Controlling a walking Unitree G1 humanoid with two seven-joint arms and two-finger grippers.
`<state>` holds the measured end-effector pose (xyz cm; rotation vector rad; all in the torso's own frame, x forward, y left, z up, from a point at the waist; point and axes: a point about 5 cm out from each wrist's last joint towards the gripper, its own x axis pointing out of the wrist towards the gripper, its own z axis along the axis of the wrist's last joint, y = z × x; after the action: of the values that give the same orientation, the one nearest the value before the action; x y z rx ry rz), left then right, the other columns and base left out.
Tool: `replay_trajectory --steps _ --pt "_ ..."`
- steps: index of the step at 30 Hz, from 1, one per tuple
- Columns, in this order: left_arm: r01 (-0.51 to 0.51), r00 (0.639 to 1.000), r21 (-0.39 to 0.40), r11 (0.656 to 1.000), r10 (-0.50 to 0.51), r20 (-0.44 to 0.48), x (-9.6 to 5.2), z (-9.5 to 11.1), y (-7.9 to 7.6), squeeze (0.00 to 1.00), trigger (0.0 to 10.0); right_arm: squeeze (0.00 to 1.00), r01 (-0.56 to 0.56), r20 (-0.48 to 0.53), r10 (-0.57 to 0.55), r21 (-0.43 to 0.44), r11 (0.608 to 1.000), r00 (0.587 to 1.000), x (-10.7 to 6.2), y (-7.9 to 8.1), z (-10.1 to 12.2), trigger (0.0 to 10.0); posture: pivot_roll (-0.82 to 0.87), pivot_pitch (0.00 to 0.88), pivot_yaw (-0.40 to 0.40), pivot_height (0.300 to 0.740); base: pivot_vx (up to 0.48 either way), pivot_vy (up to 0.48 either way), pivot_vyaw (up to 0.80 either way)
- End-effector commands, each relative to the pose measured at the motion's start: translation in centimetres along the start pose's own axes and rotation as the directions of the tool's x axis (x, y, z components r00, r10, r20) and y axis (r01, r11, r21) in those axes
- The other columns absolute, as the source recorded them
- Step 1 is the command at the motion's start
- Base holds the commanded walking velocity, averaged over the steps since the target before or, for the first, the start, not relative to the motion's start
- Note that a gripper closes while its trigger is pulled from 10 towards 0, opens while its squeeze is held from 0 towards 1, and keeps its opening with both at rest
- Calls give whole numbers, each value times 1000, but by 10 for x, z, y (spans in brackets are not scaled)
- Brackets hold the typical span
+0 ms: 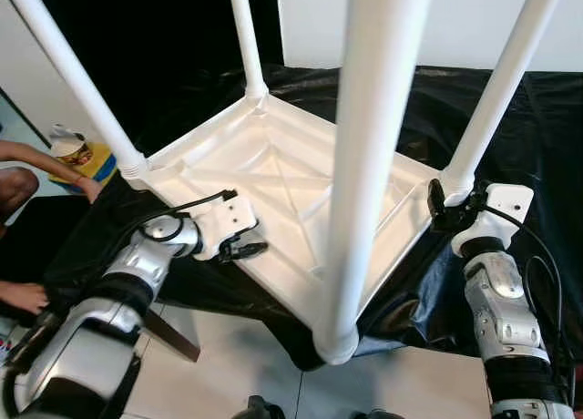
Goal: Building children table
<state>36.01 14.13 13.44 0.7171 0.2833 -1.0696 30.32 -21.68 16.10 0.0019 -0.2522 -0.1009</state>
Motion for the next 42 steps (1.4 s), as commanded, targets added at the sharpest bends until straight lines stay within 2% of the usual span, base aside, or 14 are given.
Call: replay_trajectory --steps 1,2,4,8,9,10,16,18,19,20,21,25,31,42 --pt "-434 890 -99 895 410 -198 3 -37 5 0 10000 0 10 -12 -10 13 1000 1000 -2 -1 1 10000 -134 118 60 740 0 0 0" --pt "-434 890 -99 895 410 -198 3 -37 5 0 10000 0 10 -12 -10 13 1000 1000 -2 -1 1 10000 -134 118 60 740 0 0 0" --pt "-543 838 -195 817 515 -179 0 -29 19 0 10000 0 16 -12 -16 12 1000 1000 -3 -1 2 10000 -137 120 61 740 0 0 0" --pt "-576 817 -276 769 558 -148 -1 -22 26 0 10000 0 18 -16 -18 14 1000 1000 -4 -1 3 10000 -140 123 60 740 0 0 0" --pt "-553 830 -297 778 544 -121 0 -19 27 0 10000 0 18 -19 -18 13 1000 1000 -5 -1 3 10000 -141 126 61 740 0 0 0" --pt "-483 866 -317 816 498 -37 1 -10 27 0 10000 0 18 -22 -17 12 1000 1000 -8 -1 2 10000 -142 127 62 740 0 0 0" --pt "-430 886 -328 841 464 27 1 -4 28 0 10000 0 19 -32 -19 11 1000 999 -10 -2 4 10000 -143 129 63 740 0 0 0" --pt "-379 905 -324 867 420 65 -1 -3 27 0 10000 0 19 -35 -19 7 1000 999 -12 -3 3 10000 -141 131 64 740 0 0 0" --pt "-229 964 -213 950 252 86 -2 -6 16 0 10000 0 11 -45 -11 -9 1000 999 -14 -8 2 10000 -134 142 66 740 0 0 0" --pt "-229 964 -213 950 252 86 -2 -6 16 0 10000 0 11 -45 -11 -9 1000 999 -14 -8 2 10000 -134 142 66 740 0 0 0" --pt "-104 992 -131 986 113 62 -3 -10 8 0 10000 0 3 -52 -4 -22 1000 999 -15 -11 2 10000 -133 142 64 740 0 0 0" --pt "17 1000 -64 998 -18 -22 -4 -18 0 0 10000 0 -15 -56 13 -30 999 998 -15 -13 3 10000 -134 143 65 740 0 0 0" --pt "32 988 -70 997 -42 -146 2 -20 3 0 10000 0 -75 -79 73 -31 997 994 -26 -8 0 10000 -159 143 76 740 0 0 0" --pt "-35 969 -104 994 9 -246 12 -11 10 0 10000 0 -82 -93 78 -44 996 993 -30 -7 1 10000 -174 158 98 740 0 0 0"
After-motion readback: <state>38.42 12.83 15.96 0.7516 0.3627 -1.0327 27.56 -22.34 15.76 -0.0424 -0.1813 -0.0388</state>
